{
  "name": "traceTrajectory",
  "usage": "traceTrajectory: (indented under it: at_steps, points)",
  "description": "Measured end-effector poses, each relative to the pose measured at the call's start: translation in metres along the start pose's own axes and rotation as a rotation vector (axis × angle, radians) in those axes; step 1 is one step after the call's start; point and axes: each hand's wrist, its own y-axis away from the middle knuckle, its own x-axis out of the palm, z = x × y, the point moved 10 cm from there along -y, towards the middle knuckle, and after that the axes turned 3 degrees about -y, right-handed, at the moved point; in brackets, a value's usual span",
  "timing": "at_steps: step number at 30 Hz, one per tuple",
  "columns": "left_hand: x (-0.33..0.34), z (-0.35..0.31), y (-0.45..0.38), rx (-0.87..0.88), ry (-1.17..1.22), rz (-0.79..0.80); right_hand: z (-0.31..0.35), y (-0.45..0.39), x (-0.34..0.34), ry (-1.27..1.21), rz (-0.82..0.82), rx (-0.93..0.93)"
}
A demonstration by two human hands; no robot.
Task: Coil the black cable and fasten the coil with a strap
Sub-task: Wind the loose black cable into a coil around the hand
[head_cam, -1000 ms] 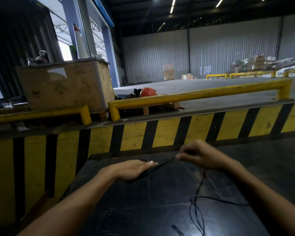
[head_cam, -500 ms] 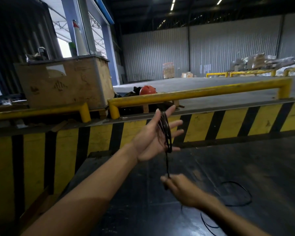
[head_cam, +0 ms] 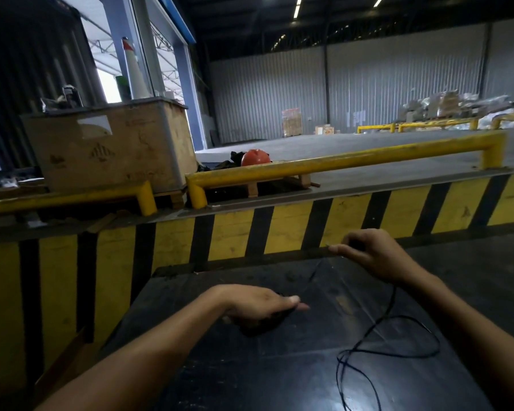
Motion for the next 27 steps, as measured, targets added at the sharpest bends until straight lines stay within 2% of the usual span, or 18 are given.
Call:
traceTrajectory:
  at_steps: [2,3,5,7,10,12,14,16,18,20,21,24,25,27]
  points:
    - [0.023,-0.045,0.011,0.221,0.329,0.193,-0.005,0.004,0.009,-0.064,-0.07,0.023]
    - [0.019,-0.069,0.018,0.35,0.502,0.227,-0.007,0.011,0.024,-0.143,-0.063,0.038]
    - [-0.013,-0.102,0.029,0.566,0.778,0.129,-0.004,0.032,0.071,-0.291,-0.007,0.064]
    - [-0.048,-0.11,0.034,0.658,0.894,-0.062,0.004,0.056,0.123,-0.268,0.064,0.074]
    - [-0.075,-0.085,0.022,0.527,0.713,-0.352,0.028,0.083,0.185,-0.202,0.259,-0.004]
    - [-0.079,-0.061,0.016,0.393,0.389,-0.509,0.034,0.086,0.194,-0.142,0.379,-0.033]
    - [-0.074,-0.034,0.01,0.237,0.065,-0.552,0.03,0.078,0.179,-0.058,0.432,-0.024]
    - [-0.063,-0.001,0.007,0.075,-0.099,-0.517,0.018,0.064,0.146,-0.064,0.436,0.015]
    - [-0.051,0.025,0.005,-0.045,-0.216,-0.436,0.006,0.046,0.103,-0.095,0.364,0.053]
    - [-0.031,0.04,0.003,-0.122,-0.216,-0.275,-0.001,0.027,0.059,-0.083,0.233,0.05]
    - [-0.016,0.037,0.003,-0.108,-0.161,-0.165,-0.002,0.019,0.044,-0.066,0.175,0.039]
    - [0.029,-0.008,0.011,0.115,0.204,0.151,-0.003,0.007,0.024,-0.052,0.033,0.022]
    - [0.034,-0.03,0.017,0.217,0.351,0.203,-0.003,0.008,0.027,-0.085,0.004,0.037]
    - [0.011,-0.069,0.027,0.442,0.649,0.113,-0.004,0.019,0.052,-0.205,0.024,0.083]
